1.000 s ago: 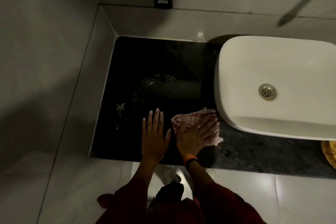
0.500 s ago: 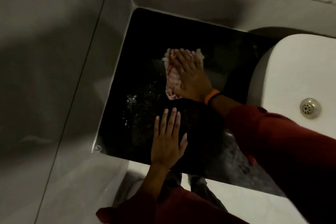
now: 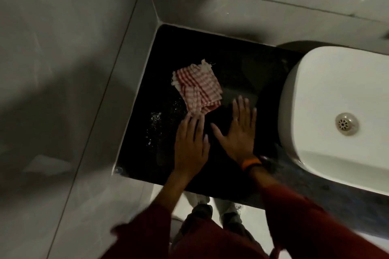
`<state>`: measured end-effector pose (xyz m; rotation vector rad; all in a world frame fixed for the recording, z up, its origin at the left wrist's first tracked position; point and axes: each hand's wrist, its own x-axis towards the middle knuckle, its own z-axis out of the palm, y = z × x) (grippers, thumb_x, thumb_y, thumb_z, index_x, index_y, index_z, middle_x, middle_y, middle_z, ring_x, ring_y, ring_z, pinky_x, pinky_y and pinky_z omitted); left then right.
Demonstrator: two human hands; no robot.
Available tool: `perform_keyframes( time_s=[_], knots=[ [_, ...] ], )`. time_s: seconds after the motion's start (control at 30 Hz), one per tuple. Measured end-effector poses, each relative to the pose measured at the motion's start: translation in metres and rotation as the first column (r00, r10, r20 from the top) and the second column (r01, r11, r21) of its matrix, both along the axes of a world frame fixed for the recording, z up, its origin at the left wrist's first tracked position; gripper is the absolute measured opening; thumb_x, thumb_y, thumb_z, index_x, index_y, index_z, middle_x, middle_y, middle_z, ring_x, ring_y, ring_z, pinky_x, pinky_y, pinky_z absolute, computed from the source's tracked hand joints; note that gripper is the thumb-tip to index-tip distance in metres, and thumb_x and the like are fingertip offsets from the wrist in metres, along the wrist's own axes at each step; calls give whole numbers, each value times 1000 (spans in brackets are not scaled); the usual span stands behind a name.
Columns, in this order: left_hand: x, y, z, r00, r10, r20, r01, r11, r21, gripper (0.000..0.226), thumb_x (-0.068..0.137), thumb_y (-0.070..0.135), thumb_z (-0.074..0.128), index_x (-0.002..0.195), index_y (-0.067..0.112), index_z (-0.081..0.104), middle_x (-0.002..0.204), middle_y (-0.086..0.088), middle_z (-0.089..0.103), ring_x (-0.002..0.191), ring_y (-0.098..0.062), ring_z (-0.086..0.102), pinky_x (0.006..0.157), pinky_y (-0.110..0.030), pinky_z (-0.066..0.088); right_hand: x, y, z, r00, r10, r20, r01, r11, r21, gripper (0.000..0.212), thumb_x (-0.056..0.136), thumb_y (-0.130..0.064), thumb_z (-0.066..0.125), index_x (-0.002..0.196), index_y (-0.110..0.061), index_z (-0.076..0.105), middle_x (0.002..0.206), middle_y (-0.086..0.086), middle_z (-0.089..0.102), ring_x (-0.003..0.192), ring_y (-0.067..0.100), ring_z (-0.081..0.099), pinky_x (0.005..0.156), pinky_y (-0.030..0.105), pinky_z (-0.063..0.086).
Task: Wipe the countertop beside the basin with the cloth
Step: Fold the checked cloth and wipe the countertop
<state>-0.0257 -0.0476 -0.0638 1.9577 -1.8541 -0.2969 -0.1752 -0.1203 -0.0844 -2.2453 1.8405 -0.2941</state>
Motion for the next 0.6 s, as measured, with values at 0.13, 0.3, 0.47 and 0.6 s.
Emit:
perform_keyframes(
  time_s=[0.13,0.3,0.47,0.6],
  knots=[
    [37,-120,20,939,-271,213,271,962,30,50,99,32,46,140,6,53,155,-18,47,150,-39,33,121,-54,33,-7,26,-11,984,-91,-153,105,991,84,110,86,-79,39,160,-2,16,171,19,11,160,32,8,128,58,11],
    [60,-185,-6,791,-514,332,392,842,370,90,88,76,35,159,21,26,170,-9,16,158,-38,7,127,-60,9,-6,24,-17,978,-93,-188,106,993,58,111,86,-81,37,161,-5,9,172,17,6,160,31,4,128,57,7],
    [63,-155,-25,922,-223,317,162,964,209,94,83,83,38,159,28,26,169,-5,23,157,-35,17,120,-68,16,-6,24,-16,977,-97,-192,106,994,38,110,86,-81,36,161,-5,10,172,17,7,160,31,5,128,58,10],
    [66,-117,-26,947,76,311,-144,969,201,101,80,85,38,160,26,20,169,-8,20,157,-37,15,120,-70,15,-6,23,-14,976,-97,-196,107,993,41,109,87,-81,34,161,-5,10,172,17,6,160,31,4,128,58,10]
  ],
)
